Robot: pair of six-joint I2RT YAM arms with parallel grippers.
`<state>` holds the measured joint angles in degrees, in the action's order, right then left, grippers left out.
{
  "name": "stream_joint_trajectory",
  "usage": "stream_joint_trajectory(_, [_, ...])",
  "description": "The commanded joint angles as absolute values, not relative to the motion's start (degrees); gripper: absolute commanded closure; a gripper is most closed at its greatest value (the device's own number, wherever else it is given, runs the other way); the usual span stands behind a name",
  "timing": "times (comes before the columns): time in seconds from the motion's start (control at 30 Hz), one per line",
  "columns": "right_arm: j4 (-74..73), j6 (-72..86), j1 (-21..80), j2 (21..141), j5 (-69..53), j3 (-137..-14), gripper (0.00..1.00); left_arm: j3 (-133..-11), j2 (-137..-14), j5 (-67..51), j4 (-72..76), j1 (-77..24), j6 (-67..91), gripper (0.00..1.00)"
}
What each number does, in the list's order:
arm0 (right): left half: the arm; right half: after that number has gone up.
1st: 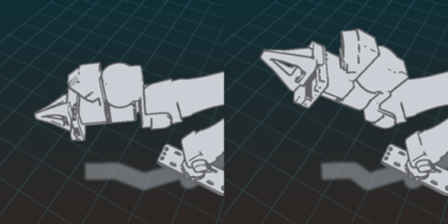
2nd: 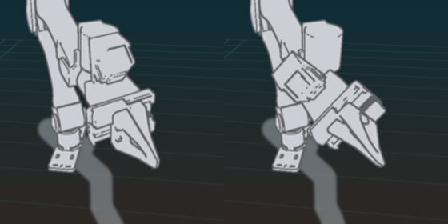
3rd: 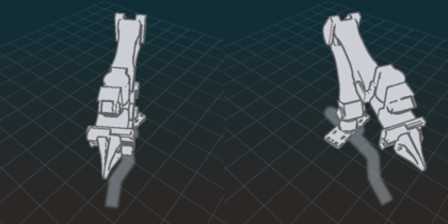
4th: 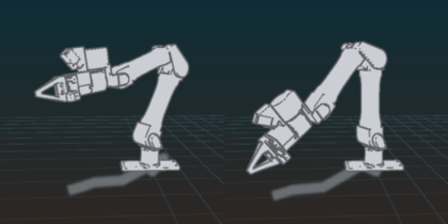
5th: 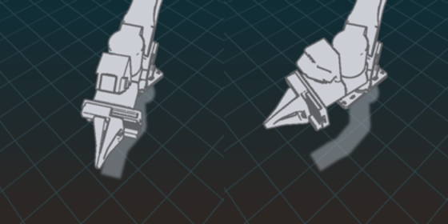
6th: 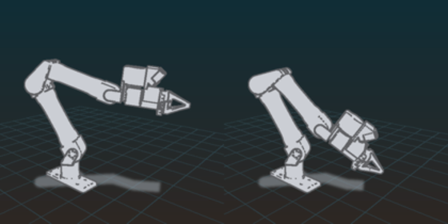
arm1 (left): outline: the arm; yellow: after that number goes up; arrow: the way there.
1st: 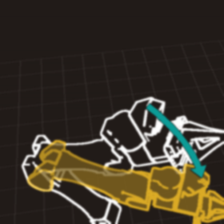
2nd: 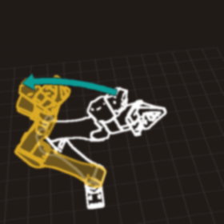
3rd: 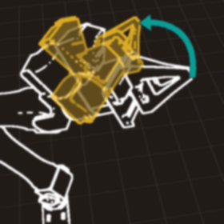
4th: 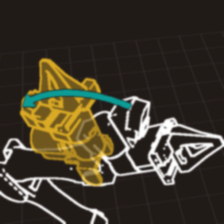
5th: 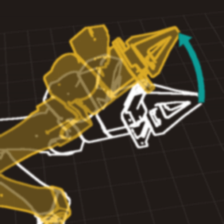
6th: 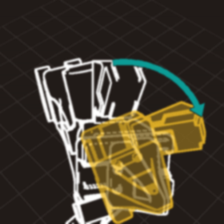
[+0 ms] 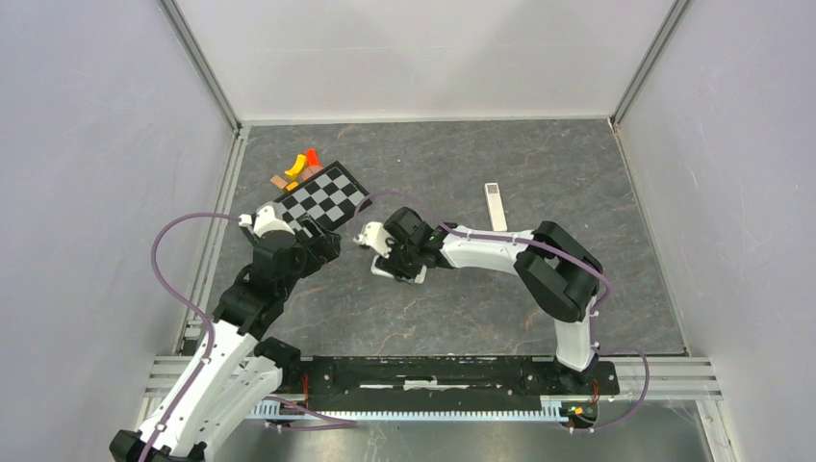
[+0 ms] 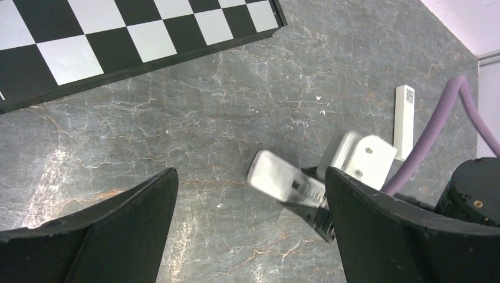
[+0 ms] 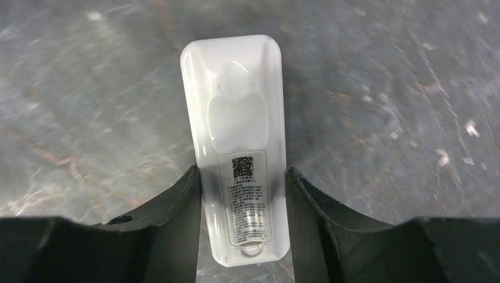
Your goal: Load the batteries into the remote control
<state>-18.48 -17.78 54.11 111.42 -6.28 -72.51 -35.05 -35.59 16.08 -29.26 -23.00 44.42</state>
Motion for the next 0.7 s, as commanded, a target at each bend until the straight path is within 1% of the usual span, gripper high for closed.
stream_joint_trajectory(0.0, [-8.18, -4.37, 48.78, 106.77, 5.28, -69.22, 0.69, -38.53, -36.43, 14.47, -28.39, -23.1, 41.27, 0.0])
stream_joint_trajectory(0.17, [-0.9, 11.61, 41.86, 99.83, 14.55, -60.2, 0.7, -40.54, -39.06, 13.21, -29.82, -23.11, 42.1, 0.0])
stream_joint_trajectory(0.3, [-3.95, 19.89, 38.59, 100.6, 19.74, -59.92, 0.69, -41.9, -41.4, 12.01, -30.59, -23.14, 42.19, 0.0])
stream_joint_trajectory(0.43, [-6.11, 23.21, 36.97, 103.06, 21.36, -61.06, 0.66, -42.26, -42.22, 10.61, -30.85, -23.07, 41.12, 0.0])
stream_joint_trajectory(0.57, [-7.73, 24.71, 36.14, 105.28, 21.11, -62.72, 0.58, -42.35, -42.09, 9.88, -31.2, -23.16, 39.58, 0.0])
stream_joint_trajectory(0.67, [-8.16, 25.05, 35.69, 105.84, 19.79, -63.37, 0.45, -43.19, -42.19, 9.52, -32.09, -23.13, 38.41, 0.0])
